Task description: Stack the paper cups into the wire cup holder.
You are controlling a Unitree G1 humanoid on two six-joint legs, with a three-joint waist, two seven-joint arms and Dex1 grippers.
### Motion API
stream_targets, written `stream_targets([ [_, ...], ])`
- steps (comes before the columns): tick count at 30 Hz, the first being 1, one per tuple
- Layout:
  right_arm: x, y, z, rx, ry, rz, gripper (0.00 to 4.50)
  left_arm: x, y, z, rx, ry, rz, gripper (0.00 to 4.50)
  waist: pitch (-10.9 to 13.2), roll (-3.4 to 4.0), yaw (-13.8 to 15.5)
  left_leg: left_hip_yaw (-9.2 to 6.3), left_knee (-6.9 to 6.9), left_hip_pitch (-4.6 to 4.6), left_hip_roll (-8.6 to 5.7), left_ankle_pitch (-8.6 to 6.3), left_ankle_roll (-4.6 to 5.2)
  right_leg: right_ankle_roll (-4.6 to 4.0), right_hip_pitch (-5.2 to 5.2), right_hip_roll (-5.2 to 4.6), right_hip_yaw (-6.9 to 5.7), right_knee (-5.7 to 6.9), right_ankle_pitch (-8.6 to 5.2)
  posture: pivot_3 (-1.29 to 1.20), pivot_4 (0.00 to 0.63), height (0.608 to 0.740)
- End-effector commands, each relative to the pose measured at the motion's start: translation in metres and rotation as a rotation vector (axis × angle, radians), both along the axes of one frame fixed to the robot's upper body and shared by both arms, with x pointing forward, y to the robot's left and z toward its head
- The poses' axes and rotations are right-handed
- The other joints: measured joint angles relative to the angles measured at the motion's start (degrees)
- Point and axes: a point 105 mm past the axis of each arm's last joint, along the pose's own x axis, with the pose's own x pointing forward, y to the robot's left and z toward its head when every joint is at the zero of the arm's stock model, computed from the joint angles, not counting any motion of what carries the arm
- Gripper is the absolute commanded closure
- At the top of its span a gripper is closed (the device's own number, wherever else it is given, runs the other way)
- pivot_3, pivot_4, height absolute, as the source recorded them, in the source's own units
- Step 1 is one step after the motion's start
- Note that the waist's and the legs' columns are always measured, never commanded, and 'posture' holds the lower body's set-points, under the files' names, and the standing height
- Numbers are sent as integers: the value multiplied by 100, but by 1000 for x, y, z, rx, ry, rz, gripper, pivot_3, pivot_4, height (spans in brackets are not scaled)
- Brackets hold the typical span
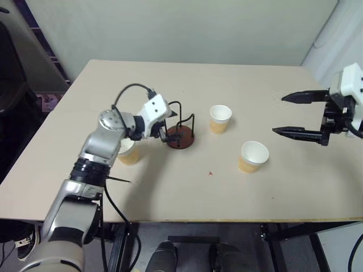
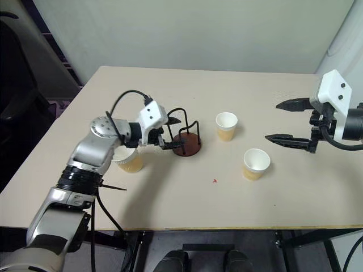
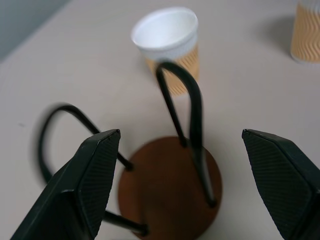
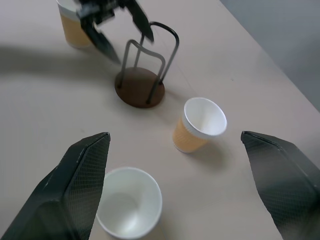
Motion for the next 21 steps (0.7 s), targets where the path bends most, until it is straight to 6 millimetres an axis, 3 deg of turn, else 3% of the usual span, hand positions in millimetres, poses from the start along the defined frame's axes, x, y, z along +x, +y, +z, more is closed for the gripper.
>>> stream_targets([
  [1, -8, -1, 15, 7, -66, -14, 135, 9, -5, 0, 8, -59, 25, 333, 0, 0, 8, -2, 8, -4, -4, -4, 7, 9, 0, -2, 5, -1, -1, 0, 150, 740],
  [2, -9, -2, 15, 8, -65, -18, 135, 13, -5, -1, -3, -67, 43, 333, 0, 0, 15, -1, 15, -7, -9, -6, 11, 16, 1, -3, 6, -2, -3, 0, 150, 740],
  [5, -9, -2, 14, 14, -66, -30, 135, 20, -6, 1, -44, -73, 68, 905, 0, 0, 37, -5, 41, -20, -11, -21, 33, 31, 1, -5, 9, -1, -6, 0, 150, 740],
  [14, -8, -5, 13, 20, -77, -46, 135, 12, -10, 7, -95, -46, -2, 4278, 0, 0, 42, 63, 80, -30, -18, -42, 48, 51, 1, -3, 25, -1, -5, 0, 150, 740],
  [15, -8, -5, 13, 21, -78, -46, 135, 10, -11, 8, -99, -45, -13, 4475, 0, 0, 42, 65, 82, -30, -18, -43, 49, 53, 1, -3, 27, 0, -5, 0, 150, 740],
  [18, -7, -5, 13, 23, -79, -43, 135, 1, -18, 20, -132, -51, -78, 4475, 0, 0, 41, 75, 84, -28, -19, -46, 54, 58, 1, -3, 38, 0, -5, 0, 150, 740],
  [21, -7, -5, 12, 22, -78, -38, 135, -23, -33, 37, -172, -16, -220, 4475, 0, 0, 40, 83, 87, -29, -19, -48, 58, 65, 0, -3, 44, -1, -8, 0, 150, 740],
])
